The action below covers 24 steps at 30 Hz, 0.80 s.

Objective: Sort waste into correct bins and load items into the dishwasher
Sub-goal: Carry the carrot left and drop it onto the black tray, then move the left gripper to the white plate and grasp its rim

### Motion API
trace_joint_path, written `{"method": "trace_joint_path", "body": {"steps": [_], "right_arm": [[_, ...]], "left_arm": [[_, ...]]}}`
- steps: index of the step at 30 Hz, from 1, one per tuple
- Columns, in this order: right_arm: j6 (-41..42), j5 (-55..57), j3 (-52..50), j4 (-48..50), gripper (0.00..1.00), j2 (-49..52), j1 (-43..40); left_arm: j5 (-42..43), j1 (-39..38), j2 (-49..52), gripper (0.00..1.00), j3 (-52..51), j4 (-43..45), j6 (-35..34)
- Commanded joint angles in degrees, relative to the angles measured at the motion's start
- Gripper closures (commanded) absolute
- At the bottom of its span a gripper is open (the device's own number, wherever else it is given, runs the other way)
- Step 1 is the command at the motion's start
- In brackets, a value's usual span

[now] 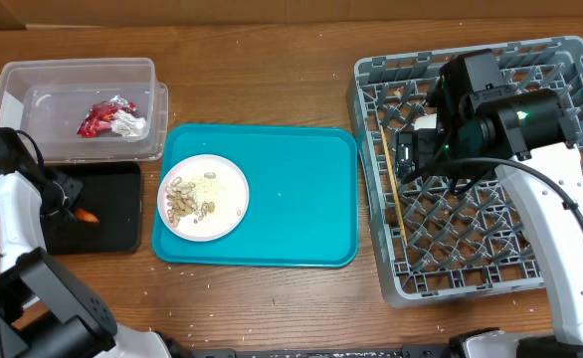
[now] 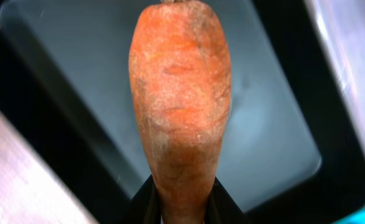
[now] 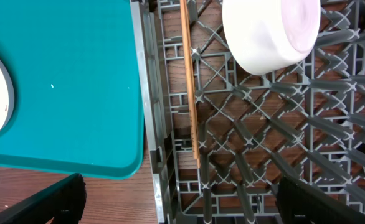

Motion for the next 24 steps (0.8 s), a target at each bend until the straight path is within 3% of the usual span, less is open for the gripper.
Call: {"method": "trace_joint_path", "body": {"steps": [1,10,12,15,16,20,24], "right_arm": [[0.92,0.33,0.48,0.07,0.00,-0.37,-0.15],[0.92,0.33,0.48,-0.57,0.00,-0.37,-0.15],[0.92,0.33,0.48,-0.55,0.00,-0.37,-0.15],[0.92,0.33,0.48,-0.55,0.00,-0.37,-0.15],[0.92,0.33,0.48,-0.55,0.00,-0.37,-0.15],[0.92,0.33,0.48,-0.57,0.00,-0.37,-0.15],[0.90,0.35,0.48,-0.42,0.00,-0.37,-0.15]], "left_arm": [[-0.70,0.26,2.56,0.76,-0.57,2.86,-0.63],[-1.27,0.26,9.16,0.76,-0.57,4.66,-0.55],[-1.22,0.26,9.70,0.71,-0.57,4.61,-0.55],[-1.05,0.26,9.64,0.48,-0.17,4.59,-0.57],[-1.05,0.26,9.64,0.44,0.24,4.17,-0.57],[-0.61,0.26,9.35,0.41,3.17,1.07,-0.59],[5.07,-0.42,8.33,0.42,8.61,-4.04,0.17]]}}
